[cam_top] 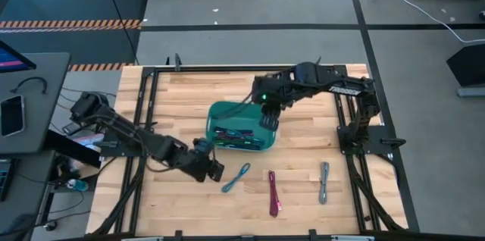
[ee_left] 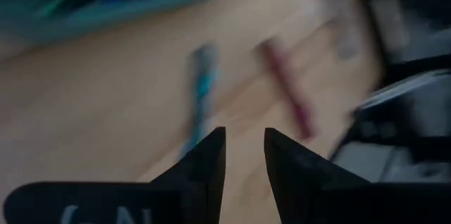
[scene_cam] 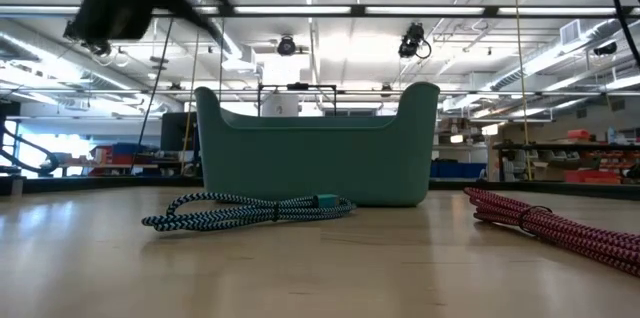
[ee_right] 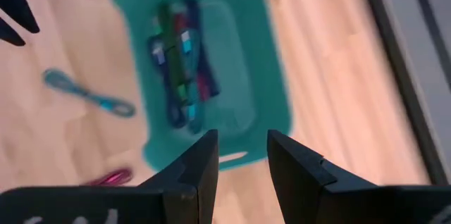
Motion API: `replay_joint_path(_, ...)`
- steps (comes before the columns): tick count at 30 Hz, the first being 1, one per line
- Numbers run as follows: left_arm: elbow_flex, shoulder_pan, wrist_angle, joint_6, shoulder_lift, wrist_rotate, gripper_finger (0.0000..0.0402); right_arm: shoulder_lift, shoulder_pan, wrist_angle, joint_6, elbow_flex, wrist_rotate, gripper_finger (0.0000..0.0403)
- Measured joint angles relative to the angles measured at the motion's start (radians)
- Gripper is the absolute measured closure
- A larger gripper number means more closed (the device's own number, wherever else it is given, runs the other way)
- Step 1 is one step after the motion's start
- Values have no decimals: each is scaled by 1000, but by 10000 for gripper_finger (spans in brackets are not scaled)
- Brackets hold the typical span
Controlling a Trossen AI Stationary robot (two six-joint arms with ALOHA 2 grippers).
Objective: Pick and place USB-C Cables
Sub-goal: Put the white charger cable into the green bin
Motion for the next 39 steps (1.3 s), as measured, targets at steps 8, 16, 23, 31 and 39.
replay_joint_path(8,71,-66,330,439,0,-278,296,-93,150,0,160,-176,-64,276)
replay_joint_path(16,269,-49,329,948,0,-322,296,-314,348,1,596,-429,-82,277)
replay_joint_path(23,486,-24,144,1325,0,-325,296,-433,548,2,1062,-618,-75,277)
replay_joint_path(31,672,21,-142,1423,0,-324,296,-438,698,217,1433,-882,-108,276)
replay_joint_path(39,695,74,-253,1420,0,-321,296,-389,743,453,1653,-1101,-222,272)
